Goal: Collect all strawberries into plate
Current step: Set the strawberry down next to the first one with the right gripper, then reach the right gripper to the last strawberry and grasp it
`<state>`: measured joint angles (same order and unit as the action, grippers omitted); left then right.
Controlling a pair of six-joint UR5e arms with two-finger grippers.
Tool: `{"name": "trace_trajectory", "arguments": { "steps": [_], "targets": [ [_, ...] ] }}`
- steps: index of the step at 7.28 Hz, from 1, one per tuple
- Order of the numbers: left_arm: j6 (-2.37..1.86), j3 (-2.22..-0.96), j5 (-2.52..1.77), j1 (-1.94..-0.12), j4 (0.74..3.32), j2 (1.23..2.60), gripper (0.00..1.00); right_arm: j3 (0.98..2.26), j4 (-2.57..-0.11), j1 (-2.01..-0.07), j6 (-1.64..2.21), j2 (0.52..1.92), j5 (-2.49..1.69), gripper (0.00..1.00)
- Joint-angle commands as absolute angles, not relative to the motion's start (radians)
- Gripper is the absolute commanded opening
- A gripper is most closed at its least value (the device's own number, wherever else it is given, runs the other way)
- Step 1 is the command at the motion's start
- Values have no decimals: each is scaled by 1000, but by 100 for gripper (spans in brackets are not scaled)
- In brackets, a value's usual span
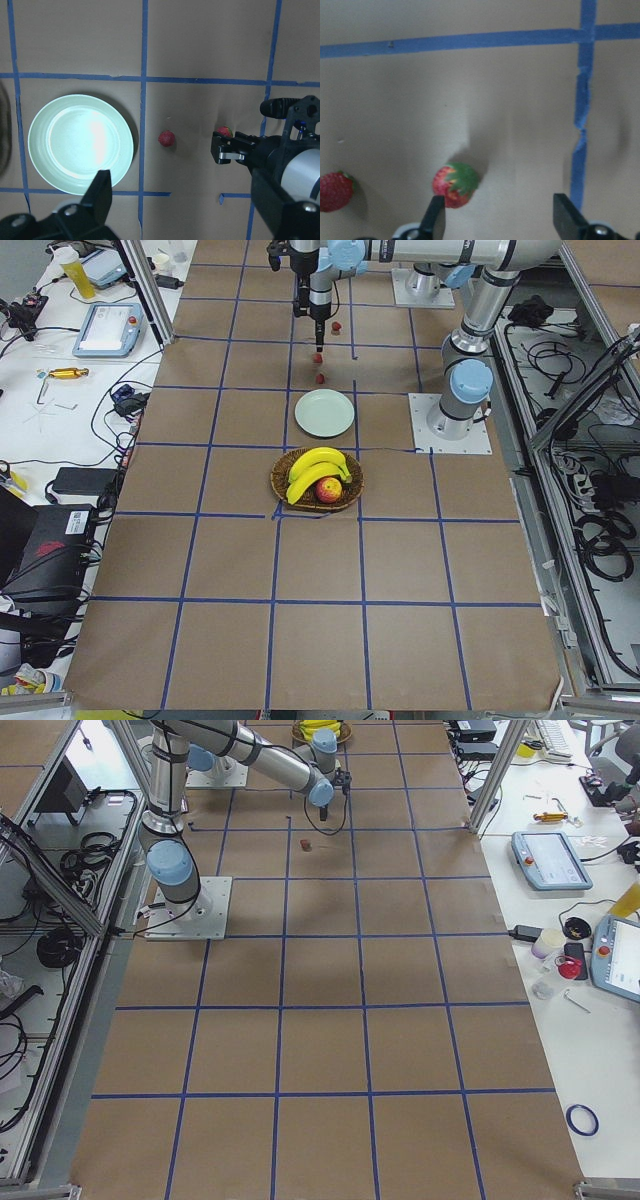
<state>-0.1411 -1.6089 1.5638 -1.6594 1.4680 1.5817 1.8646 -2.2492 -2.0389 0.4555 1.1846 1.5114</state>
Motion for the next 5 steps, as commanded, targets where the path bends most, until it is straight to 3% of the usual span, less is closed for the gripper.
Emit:
{"name": "trace_trajectory", "arguments": {
  "steps": [1, 3, 5],
  "targets": [
    [-141, -1611, 1565, -1660, 1468, 1585, 100, 1876, -2008, -1981, 335, 1232, 1636, 100],
    [-143, -1611, 1565, -1661, 1470, 1586, 100, 1919, -1999, -1965, 334, 1233, 1702, 99],
    [-143, -1611, 1565, -1663, 1470, 1589, 100, 1936, -2016, -1963, 351, 1220, 1657, 80]
  ]
}}
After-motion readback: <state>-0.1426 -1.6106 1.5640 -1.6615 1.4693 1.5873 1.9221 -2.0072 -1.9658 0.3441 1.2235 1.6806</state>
